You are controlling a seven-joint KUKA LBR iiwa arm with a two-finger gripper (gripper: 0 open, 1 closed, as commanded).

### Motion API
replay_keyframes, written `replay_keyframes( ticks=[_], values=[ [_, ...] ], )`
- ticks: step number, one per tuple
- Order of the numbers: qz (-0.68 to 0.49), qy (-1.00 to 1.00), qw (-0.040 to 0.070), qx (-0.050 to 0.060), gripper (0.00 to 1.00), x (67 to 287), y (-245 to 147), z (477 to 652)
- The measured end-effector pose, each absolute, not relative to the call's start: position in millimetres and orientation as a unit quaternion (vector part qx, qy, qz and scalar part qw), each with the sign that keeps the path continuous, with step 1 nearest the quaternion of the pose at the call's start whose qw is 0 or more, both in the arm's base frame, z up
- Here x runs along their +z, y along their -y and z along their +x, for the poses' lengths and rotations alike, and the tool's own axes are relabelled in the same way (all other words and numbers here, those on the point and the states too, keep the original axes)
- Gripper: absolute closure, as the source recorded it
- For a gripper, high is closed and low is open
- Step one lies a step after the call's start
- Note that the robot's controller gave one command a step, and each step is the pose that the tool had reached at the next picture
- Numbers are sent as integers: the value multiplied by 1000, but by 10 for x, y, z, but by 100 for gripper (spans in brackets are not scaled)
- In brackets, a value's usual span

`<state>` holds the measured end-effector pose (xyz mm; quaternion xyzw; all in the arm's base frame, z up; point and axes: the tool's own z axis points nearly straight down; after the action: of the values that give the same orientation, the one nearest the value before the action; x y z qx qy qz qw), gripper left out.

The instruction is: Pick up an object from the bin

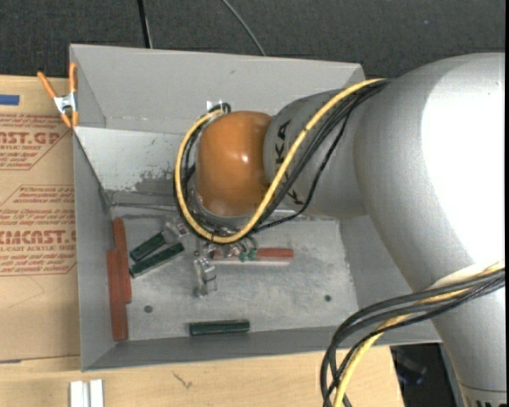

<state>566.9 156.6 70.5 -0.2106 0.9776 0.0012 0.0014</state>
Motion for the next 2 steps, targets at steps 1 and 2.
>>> replay_keyframes(
  ticks=[1, 2],
  values=[
    [-238, -971, 2, 2, 0, 706, -1330, 5690],
    [-192, -981, 1, -1, 0, 748, -1517, 5658]
  ],
)
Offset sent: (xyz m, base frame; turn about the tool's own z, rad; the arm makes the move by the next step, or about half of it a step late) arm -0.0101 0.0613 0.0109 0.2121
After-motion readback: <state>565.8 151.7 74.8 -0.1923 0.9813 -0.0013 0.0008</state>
